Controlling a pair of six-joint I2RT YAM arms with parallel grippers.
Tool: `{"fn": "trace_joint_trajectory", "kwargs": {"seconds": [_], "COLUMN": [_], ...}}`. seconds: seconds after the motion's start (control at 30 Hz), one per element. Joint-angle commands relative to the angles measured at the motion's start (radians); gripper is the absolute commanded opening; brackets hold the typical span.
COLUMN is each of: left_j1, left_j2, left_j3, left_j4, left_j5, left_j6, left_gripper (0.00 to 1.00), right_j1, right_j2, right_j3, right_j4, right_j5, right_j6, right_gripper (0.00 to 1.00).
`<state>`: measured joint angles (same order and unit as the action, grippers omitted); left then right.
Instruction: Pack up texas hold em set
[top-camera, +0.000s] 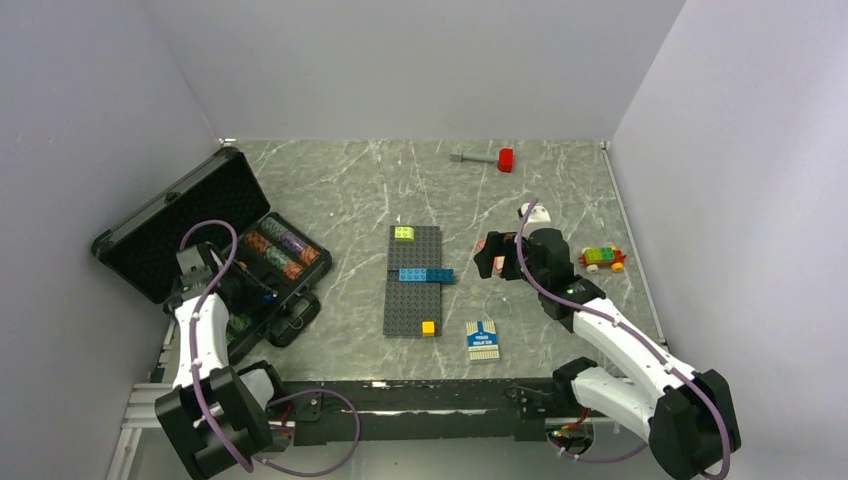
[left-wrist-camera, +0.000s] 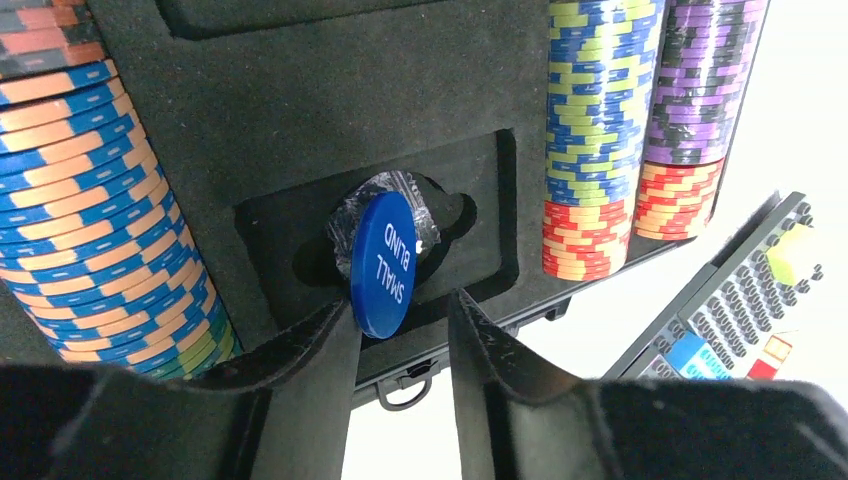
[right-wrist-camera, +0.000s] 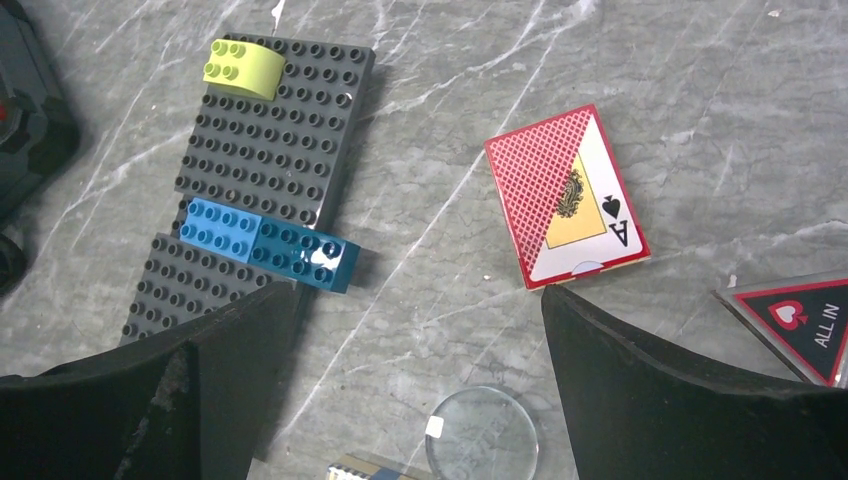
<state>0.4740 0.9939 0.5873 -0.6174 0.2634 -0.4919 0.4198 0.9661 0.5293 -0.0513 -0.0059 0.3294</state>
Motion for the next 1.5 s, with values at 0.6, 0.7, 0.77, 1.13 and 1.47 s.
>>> {"fn": "trace_joint_trajectory", "kwargs": {"seconds": [0.6,0.7,0.77,1.13,1.47], "left_j1": [0.008,0.008,0.007,-0.014,-0.060], "left_j2": [-0.092,-0.080,-0.072,-0.011,0.028], "left_j3": [0.066,0.063,0.061,0.060,0.073], "left_j4": [-0.074,-0.065,-0.059,-0.034,-0.021], "left_j5": [-0.150,-0.141,-0.139,-0.124,-0.148], "left_j6": [0.035,0.041,0.044,0.054,0.052], "left_gripper": [0.56,0.56,0.56,0.59,0.59], "right_j1": [-0.013,-0.013,-0.013,-0.016,-0.021], "right_j2": [-0.029,-0.032,-0.033,-0.054,-0.066], "right_j3": [-0.013,-0.014,-0.015,-0.034,-0.039], "right_j4": [0.075,0.074,0.075,0.084,0.085], "right_j5": [-0.031,-0.031,-0.031,-0.032,-0.035], "right_j6": [-0.003,-0.003,-0.003,0.003,0.003], "right_gripper": [0.99,0.99,0.99,0.99,0.99]}}
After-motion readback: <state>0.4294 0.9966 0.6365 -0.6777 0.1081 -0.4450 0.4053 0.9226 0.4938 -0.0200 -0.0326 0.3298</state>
